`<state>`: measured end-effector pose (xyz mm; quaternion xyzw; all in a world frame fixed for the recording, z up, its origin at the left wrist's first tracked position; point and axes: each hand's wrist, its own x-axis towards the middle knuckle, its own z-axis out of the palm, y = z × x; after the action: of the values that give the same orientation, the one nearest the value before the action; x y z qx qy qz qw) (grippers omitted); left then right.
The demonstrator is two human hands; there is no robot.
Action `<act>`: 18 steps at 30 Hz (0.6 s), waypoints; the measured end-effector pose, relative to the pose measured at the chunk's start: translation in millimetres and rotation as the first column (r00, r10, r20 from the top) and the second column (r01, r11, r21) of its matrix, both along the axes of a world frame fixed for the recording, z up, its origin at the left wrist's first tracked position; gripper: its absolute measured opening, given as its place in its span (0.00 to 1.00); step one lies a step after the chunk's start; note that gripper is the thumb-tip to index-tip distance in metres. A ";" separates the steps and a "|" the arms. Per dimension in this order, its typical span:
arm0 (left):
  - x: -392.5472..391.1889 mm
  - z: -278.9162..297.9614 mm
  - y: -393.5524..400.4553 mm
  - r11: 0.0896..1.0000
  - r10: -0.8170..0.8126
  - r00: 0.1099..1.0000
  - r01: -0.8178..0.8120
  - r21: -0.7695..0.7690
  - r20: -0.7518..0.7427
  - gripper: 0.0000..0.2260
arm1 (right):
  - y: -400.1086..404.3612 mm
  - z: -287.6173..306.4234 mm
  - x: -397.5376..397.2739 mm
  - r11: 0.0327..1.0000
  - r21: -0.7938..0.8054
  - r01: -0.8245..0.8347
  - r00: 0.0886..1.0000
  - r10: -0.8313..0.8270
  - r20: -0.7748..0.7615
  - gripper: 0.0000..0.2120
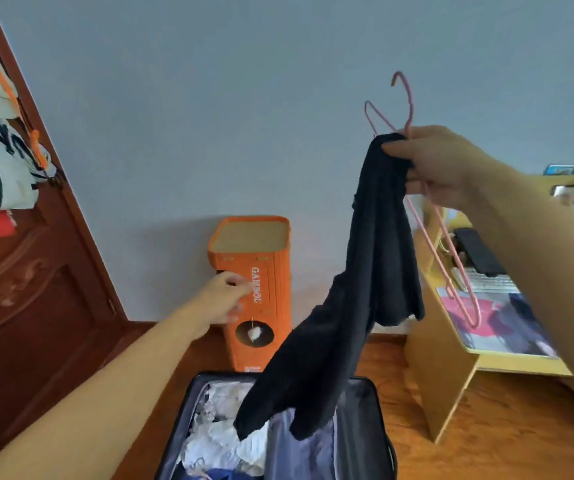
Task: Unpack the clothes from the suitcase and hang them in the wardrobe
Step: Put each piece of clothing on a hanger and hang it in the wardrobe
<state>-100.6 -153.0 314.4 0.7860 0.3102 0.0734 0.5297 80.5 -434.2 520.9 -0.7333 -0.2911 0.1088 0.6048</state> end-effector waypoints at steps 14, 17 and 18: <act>69.8 -65.3 -140.5 0.846 -0.512 0.858 0.511 -0.151 0.035 0.11 | -55.5 13.6 -9.3 0.989 -0.106 -0.103 0.986 0.115 0.121 0.11; 63.6 -70.0 -135.7 0.843 -0.475 0.872 0.489 -0.225 0.117 0.12 | -74.4 8.8 9.8 0.994 -0.103 0.029 0.990 -0.015 0.140 0.10; 58.9 -70.4 -125.9 0.854 -0.389 0.907 0.421 -0.304 0.162 0.12 | -81.4 4.8 17.0 0.992 -0.104 0.070 0.988 -0.055 0.145 0.10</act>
<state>-41.8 -278.9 244.0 0.7285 0.1200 -0.0561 0.6722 97.5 -515.6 525.7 -0.7796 -0.3037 0.0531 0.5451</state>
